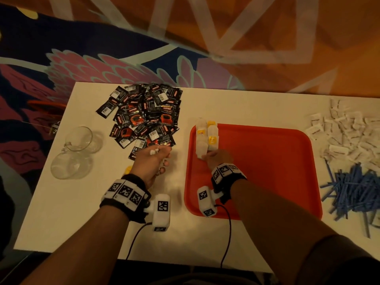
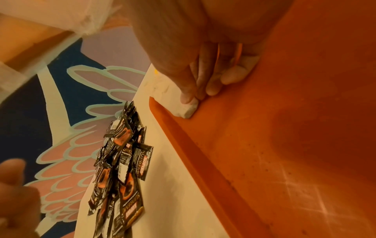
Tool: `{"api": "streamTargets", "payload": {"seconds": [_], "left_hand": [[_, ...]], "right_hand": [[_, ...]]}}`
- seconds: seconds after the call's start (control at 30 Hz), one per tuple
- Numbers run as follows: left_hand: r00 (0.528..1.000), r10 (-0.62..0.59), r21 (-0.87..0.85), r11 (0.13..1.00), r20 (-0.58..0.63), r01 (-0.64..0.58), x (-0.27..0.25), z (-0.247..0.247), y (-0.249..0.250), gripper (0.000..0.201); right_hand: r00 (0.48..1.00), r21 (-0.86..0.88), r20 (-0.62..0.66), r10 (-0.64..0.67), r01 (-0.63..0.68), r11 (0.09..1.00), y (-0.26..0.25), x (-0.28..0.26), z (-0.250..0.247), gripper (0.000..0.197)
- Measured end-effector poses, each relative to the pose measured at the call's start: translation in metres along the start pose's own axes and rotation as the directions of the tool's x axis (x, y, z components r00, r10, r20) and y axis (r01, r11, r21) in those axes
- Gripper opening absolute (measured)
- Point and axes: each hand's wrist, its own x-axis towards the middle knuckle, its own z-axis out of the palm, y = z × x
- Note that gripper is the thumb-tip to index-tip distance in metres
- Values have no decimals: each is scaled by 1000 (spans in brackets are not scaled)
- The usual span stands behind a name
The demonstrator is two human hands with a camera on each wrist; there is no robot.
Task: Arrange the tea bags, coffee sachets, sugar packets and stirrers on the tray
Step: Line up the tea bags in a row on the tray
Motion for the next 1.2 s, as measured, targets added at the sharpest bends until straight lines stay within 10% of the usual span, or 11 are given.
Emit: {"api": "streamTargets", "payload": {"seconds": [0.3, 0.43, 0.73, 0.93, 1.2], "left_hand": [[970, -108, -194, 969, 216, 151, -13, 27, 18, 45], [932, -124, -204, 958, 340, 201, -23, 44, 30, 60], [878, -75, -116, 982, 472, 146, -50, 84, 57, 50], [856, -13, -152, 983, 517, 107, -56, 93, 61, 32], [954, 49, -169, 986, 295, 2, -54, 90, 49, 11]], "right_hand": [[976, 173, -11, -219, 218, 961, 7, -22, -21, 20], [859, 344, 0, -513, 481, 806, -8, -47, -45, 7], [632, 315, 203, -748, 681, 661, -19, -83, -106, 17], [630, 158, 78, -772, 757, 634, -16, -85, -126, 18], [640, 384, -69, -765, 725, 572, -19, -92, -146, 19]]}}
